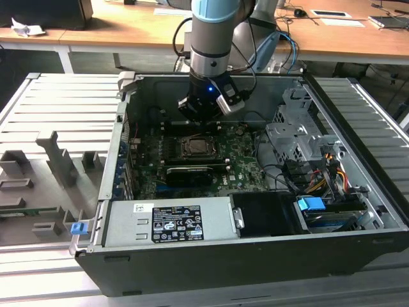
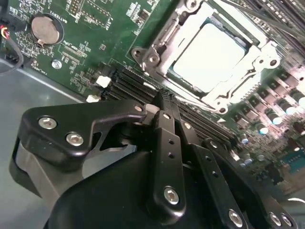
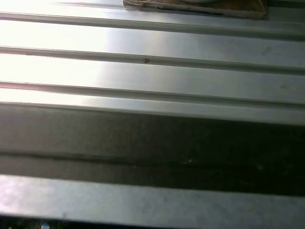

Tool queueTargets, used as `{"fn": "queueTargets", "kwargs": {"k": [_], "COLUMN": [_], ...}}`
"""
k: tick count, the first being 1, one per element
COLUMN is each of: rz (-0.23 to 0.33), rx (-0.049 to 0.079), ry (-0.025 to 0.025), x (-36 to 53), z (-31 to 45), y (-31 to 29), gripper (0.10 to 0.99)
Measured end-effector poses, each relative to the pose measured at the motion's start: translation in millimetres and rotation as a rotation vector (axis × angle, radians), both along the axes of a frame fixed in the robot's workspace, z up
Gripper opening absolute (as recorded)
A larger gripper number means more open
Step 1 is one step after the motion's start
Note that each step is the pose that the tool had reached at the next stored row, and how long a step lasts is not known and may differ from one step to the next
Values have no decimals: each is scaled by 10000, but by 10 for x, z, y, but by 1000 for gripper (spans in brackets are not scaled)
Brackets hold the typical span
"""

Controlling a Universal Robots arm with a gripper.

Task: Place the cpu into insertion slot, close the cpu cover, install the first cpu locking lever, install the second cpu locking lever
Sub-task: 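Install the first cpu locking lever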

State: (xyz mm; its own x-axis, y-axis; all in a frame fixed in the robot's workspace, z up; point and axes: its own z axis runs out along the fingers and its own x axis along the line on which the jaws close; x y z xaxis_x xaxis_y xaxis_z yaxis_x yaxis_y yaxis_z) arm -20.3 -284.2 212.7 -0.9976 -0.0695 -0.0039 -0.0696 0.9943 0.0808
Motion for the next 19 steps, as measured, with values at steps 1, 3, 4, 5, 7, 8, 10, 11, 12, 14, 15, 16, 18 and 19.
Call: {"fn": "queueTargets", "kwargs": {"k": [1,3,4,5,7,8,10,11,12,14,15,16,18,19], "rz": [1,0,0,0,0,1,1,1,1,3,1,1,1,0], "rx": [0,0,0,0,2,0,-2,-4,2,-43,-48,-50,-84,-99], "ry": [0,0,0,0,-1,-1,1,0,-1,1,2,1,1,1], "x": [17,34,36,37,39,40,40,40,41,42,41,42,43,43], "z": [-15,-61,-74,-79,-95,-98,-98,-90,-78,-79,-80,-83,-96,-99], "y": [1,5,5,5,6,6,5,5,6,5,5,6,5,5], "gripper": [106,106,106,106,106,106,106,106,106,106,106,106,106,106]}}
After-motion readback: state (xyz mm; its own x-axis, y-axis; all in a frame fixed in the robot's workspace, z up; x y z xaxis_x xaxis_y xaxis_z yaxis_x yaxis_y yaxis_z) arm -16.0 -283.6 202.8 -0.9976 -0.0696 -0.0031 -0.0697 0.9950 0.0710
